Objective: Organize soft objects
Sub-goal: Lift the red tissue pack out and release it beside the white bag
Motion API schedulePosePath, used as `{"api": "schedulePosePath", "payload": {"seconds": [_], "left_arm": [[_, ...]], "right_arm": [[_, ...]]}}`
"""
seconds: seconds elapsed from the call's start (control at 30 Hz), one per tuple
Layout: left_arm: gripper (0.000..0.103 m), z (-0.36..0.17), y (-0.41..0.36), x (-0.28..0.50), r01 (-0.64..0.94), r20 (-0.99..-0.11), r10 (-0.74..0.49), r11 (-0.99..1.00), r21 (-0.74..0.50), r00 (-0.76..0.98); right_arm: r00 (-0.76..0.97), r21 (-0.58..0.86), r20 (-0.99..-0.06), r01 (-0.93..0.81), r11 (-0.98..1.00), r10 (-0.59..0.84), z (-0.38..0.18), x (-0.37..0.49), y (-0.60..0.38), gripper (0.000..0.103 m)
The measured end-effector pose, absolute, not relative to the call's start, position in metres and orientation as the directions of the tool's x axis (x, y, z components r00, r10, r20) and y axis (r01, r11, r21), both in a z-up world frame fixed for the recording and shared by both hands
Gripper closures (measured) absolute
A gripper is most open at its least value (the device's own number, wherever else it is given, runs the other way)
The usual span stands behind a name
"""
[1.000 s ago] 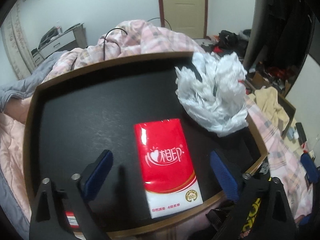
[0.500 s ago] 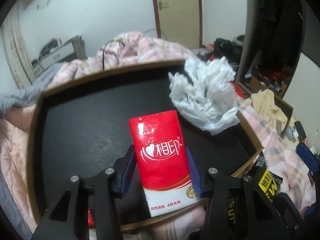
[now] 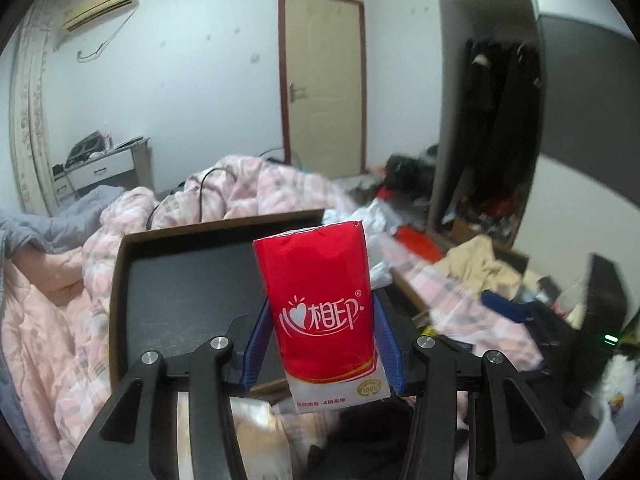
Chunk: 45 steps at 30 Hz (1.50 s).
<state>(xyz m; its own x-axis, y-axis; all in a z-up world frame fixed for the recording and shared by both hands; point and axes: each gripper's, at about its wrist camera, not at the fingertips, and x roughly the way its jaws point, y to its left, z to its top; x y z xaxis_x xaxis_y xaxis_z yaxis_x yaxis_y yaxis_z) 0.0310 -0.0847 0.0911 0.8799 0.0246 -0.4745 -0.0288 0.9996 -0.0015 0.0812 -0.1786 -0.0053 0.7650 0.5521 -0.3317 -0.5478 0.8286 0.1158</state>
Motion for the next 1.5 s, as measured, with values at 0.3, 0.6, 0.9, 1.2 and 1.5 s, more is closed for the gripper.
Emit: {"api": "schedulePosePath", "payload": {"seconds": [0.3, 0.6, 0.9, 1.2, 1.5], "left_arm": [[0.058, 0.086, -0.069, -0.03, 0.067, -0.39, -0.102, 0.992, -0.104, 0.915], [0.058, 0.033, -0.049, -0.039, 0.14, -0.45, -0.225, 0.966, -0.216, 0.864], [0.055, 0.031, -0.062, -0.039, 0.151, -0.467, -0.202, 0.978, -0.145, 0.861], [0.032, 0.03, -0.063, -0.044, 0.154, -0.441, -0.194, 0.98, -0.125, 0.876], [0.026, 0.046, -0.059, -0.064, 0.13, -0.336, -0.16, 0.985, -0.112, 0.928]], "right_arm": [[0.76, 0.123, -0.335, -0.55, 0.826, 0.556, -0.005, 0.083, -0.179, 0.015], [0.755, 0.13, -0.339, -0.553, 0.823, 0.561, -0.006, 0.084, -0.179, 0.015], [0.751, 0.133, -0.343, -0.556, 0.82, 0.565, -0.007, 0.085, -0.179, 0.015], [0.748, 0.136, -0.348, -0.557, 0.819, 0.566, -0.008, 0.085, -0.178, 0.015], [0.746, 0.139, -0.348, -0.558, 0.818, 0.568, -0.009, 0.085, -0.179, 0.015]]}}
